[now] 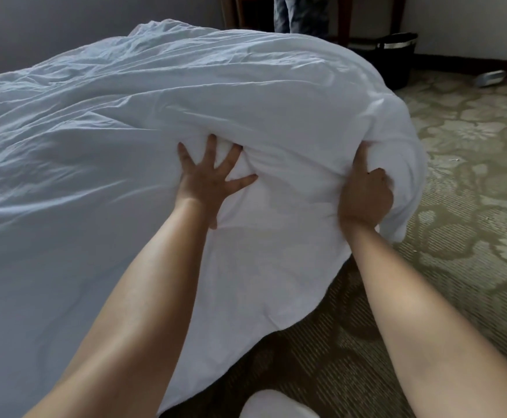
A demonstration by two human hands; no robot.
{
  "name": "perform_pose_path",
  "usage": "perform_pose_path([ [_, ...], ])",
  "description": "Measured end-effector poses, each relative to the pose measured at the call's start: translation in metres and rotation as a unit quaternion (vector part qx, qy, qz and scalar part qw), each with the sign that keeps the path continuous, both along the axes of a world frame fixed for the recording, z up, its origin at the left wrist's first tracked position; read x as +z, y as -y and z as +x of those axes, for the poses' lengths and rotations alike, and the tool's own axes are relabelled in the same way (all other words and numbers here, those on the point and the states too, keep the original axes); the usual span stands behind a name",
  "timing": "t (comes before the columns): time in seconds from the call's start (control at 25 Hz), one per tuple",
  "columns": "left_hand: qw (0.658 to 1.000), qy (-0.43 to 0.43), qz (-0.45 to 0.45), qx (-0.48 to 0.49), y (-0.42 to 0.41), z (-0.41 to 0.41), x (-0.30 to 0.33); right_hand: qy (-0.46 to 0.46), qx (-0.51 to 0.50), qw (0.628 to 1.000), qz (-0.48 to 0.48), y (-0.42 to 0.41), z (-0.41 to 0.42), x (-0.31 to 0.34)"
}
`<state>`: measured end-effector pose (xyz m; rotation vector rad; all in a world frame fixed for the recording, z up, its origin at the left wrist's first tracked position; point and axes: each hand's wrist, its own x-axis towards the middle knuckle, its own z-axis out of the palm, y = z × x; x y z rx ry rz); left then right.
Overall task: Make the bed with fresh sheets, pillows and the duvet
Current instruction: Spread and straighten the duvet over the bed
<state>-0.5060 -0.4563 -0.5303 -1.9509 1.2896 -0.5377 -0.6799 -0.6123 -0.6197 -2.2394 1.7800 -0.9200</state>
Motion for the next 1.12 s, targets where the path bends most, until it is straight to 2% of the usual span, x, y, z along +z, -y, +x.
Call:
perform_pose_path([
  [0.04,1.0,-0.001,-0.001,0.002,0.0,0.0,0.0,-0.014,-0.004,1.0,0.013,-0.001,0.004,-0.01],
  [0.08,1.0,-0.003,0.0,0.005,0.001,0.0,0.0,-0.025,0.004,0.997,0.078,-0.003,0.009,-0.018],
  [0.12,1.0,-0.007,0.001,0.007,0.001,-0.001,0.0,-0.009,0.018,0.982,0.189,-0.006,0.014,-0.026],
  [0.2,1.0,-0.01,0.002,0.01,0.002,-0.001,-0.001,0.074,0.02,0.914,0.399,-0.021,0.028,-0.034],
  [0.24,1.0,-0.007,0.003,0.011,0.002,0.0,-0.001,0.116,0.003,0.904,0.412,-0.032,0.037,-0.032],
  [0.32,1.0,-0.006,0.003,0.011,0.003,0.0,0.0,0.148,-0.008,0.954,0.259,-0.054,0.051,-0.034],
  [0.36,1.0,-0.008,0.002,0.008,0.003,0.0,0.0,0.136,0.046,0.969,0.201,-0.058,0.059,-0.041],
  [0.4,1.0,-0.009,0.003,0.007,0.003,0.001,0.0,0.114,0.136,0.962,0.206,-0.057,0.064,-0.042],
  [0.44,1.0,-0.009,0.004,0.005,0.003,0.002,0.0,0.091,0.209,0.938,0.261,-0.05,0.065,-0.041],
  [0.48,1.0,-0.009,0.006,0.003,0.003,0.003,0.001,0.061,0.233,0.918,0.316,-0.041,0.065,-0.041],
  [0.52,1.0,-0.011,0.009,0.0,0.003,0.004,0.002,0.048,0.222,0.914,0.337,-0.037,0.061,-0.038],
  [0.6,1.0,-0.019,0.015,-0.004,0.003,0.006,0.004,0.061,0.204,0.927,0.309,-0.056,0.05,-0.032],
  [0.76,0.999,-0.034,0.015,-0.009,-0.002,-0.001,0.012,0.077,0.295,0.914,0.268,-0.135,0.031,-0.036],
  [0.92,0.993,-0.106,-0.033,-0.03,-0.038,-0.001,0.019,0.042,0.29,0.923,0.25,-0.154,0.013,-0.029],
  [1.12,0.979,-0.145,-0.128,0.069,-0.12,0.012,0.017,0.045,0.273,0.942,0.193,-0.193,0.022,-0.013],
])
